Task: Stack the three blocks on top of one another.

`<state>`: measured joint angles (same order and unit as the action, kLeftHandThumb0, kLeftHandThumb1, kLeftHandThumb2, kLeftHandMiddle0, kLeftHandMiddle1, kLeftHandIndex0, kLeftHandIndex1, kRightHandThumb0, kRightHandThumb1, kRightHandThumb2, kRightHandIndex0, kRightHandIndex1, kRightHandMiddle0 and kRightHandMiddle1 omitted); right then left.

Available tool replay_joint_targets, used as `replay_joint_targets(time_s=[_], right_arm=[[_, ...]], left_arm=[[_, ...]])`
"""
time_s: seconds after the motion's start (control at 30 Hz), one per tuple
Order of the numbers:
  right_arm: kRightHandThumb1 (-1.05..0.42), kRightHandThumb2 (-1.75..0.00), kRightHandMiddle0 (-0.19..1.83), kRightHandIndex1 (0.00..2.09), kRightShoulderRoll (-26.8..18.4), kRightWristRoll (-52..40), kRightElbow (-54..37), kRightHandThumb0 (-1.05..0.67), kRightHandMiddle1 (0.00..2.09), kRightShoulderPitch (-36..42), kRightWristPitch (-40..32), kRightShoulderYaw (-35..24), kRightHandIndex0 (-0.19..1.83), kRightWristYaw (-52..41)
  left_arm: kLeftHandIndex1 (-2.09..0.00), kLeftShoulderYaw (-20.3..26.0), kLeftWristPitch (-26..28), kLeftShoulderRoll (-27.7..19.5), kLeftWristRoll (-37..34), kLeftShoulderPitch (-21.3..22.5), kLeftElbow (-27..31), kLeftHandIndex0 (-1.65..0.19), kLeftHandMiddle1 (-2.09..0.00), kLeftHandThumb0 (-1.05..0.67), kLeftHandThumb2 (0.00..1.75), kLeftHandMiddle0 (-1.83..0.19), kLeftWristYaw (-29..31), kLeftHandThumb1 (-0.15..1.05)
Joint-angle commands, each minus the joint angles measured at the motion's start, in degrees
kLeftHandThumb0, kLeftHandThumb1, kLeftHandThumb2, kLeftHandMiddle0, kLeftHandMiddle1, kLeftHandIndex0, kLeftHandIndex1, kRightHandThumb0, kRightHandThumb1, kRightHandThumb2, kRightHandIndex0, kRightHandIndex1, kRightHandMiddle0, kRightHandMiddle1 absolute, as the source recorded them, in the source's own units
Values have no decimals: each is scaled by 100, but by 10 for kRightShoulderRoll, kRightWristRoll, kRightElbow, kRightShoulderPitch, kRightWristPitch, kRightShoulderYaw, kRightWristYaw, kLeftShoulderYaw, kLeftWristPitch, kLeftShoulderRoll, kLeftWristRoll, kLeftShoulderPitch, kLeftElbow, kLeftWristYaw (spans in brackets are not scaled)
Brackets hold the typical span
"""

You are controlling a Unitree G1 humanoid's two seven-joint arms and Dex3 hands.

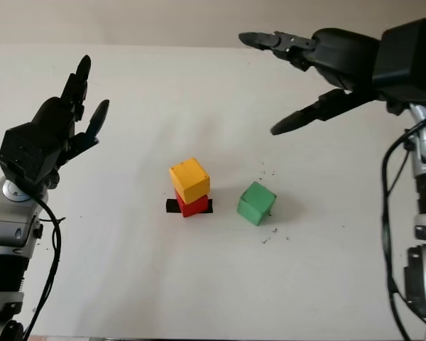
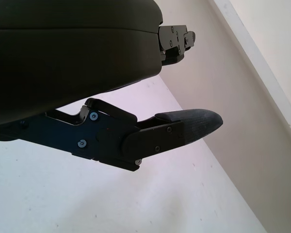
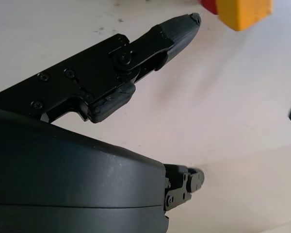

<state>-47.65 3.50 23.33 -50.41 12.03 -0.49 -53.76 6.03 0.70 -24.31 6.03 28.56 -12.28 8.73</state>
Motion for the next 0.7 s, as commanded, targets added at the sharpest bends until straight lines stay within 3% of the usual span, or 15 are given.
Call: replay_joint_targets(time_s=[0.0,0.13,0.37,0.67], right_arm=[[-80,-5,24,6,-26,9,-24,-72,14,26,31,4,-7,-6],[-81,-5,26,5,-61,50,-69,-67,12,70,113,15,-8,3],[-79,-5,33,6,-83,115,-113,-64,11,133,241,29,-7,54],[-79,-5,40,8,-61,164,-85,-67,11,191,370,34,0,169]], left_arm=[[-5,1,-8,0,-3,3,-1,16,-5,-65,65,17,0,105],[-4,4,-2,1,-10,6,2,17,-5,-65,64,18,1,105],[-4,6,-1,-2,-17,0,9,17,-5,-66,63,17,1,105],[-5,8,3,-3,-20,0,10,18,-5,-65,62,17,5,105]])
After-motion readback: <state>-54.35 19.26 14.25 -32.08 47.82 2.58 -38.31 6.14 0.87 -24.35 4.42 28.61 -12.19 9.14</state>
